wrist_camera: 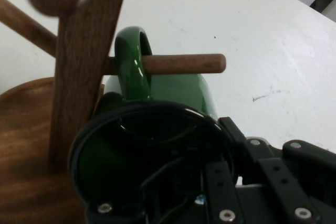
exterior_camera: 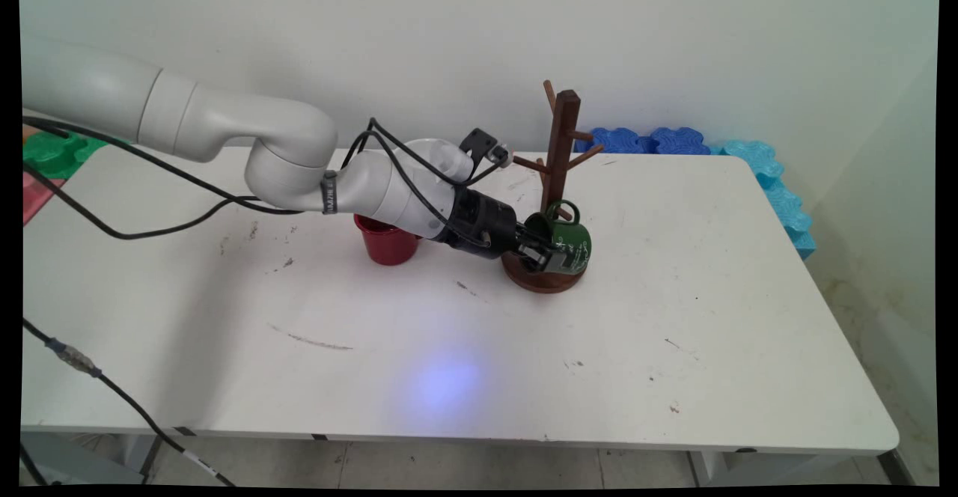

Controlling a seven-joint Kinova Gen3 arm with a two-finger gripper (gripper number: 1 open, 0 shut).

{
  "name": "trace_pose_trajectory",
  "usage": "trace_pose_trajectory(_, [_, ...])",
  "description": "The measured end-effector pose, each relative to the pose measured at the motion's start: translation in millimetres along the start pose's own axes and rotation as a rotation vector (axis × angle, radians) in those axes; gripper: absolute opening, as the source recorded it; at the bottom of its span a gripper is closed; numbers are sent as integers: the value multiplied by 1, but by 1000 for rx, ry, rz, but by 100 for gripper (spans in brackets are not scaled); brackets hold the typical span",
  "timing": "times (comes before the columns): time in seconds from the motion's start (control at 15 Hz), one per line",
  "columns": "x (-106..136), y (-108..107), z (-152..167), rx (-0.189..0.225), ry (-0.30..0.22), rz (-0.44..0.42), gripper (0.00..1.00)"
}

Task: Place the picked object on the table

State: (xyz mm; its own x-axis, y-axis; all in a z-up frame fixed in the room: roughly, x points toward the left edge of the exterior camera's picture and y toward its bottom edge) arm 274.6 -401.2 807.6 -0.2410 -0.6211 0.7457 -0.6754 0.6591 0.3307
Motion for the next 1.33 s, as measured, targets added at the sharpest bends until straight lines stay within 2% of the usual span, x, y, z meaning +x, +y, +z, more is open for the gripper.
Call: trace_pose_trajectory(1.33, [3,18,-5,-11,-11,53,0])
